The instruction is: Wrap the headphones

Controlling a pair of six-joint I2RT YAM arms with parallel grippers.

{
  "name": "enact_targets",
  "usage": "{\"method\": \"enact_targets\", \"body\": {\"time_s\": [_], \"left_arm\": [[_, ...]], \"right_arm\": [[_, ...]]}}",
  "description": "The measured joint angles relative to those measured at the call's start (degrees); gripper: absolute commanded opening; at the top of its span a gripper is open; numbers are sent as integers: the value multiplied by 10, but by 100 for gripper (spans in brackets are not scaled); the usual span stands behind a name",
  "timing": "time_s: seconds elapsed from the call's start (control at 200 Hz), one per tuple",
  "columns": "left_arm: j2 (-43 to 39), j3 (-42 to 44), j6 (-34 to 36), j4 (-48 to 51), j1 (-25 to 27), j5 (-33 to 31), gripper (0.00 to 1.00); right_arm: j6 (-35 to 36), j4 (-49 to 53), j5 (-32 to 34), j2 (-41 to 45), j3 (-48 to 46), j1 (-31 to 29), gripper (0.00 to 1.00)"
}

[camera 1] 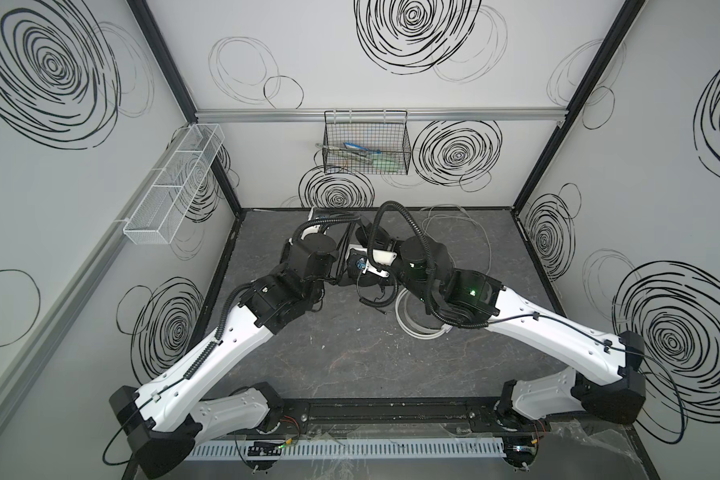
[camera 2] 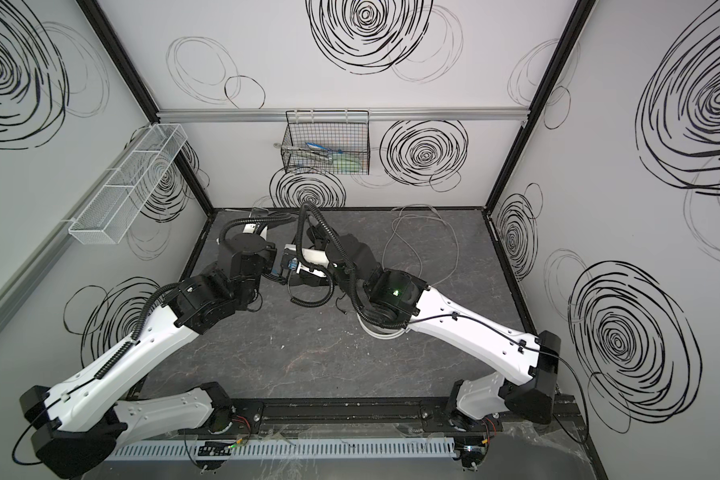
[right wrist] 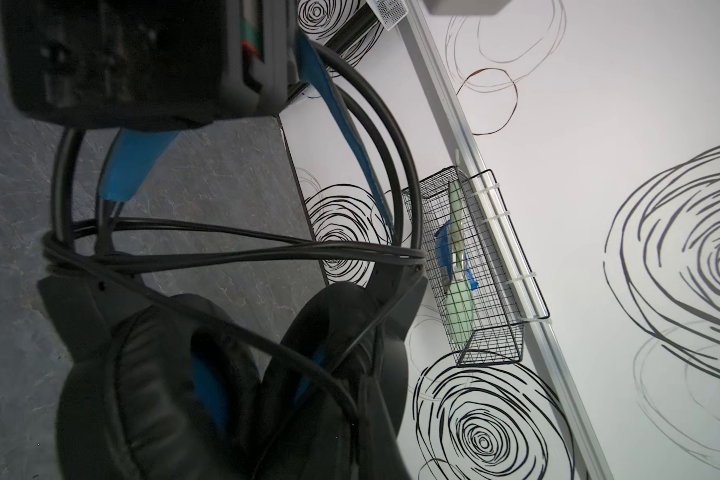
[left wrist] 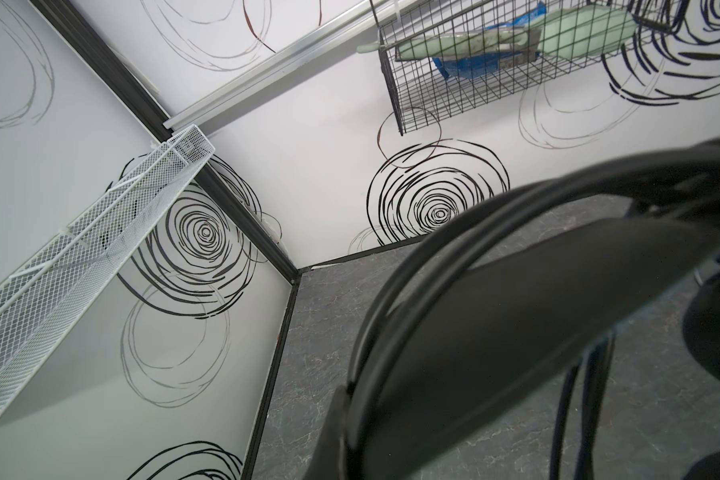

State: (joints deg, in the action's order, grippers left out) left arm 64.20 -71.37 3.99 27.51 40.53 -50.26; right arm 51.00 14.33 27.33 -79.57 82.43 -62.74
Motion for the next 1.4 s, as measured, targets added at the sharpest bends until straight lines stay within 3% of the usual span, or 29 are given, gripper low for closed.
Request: {"method": "enact_targets", "body": {"time_s": [0.165,0.45,0.876,1.401], "left_arm": [[6,-35,11,47,25,20,0],[9,-63,-2,92,48,39,0],[34,-127,-17,150,56,99,0],[5,-139,-37,128,65,222,0]], "right_arm": [[4,-24,1,0,-3,14,3],[-56,-27,-51,1,-3,91,3],[-90,-36,-70,-1,-3,111,6],[-246,-38,-257,54,-24,186,15]]}}
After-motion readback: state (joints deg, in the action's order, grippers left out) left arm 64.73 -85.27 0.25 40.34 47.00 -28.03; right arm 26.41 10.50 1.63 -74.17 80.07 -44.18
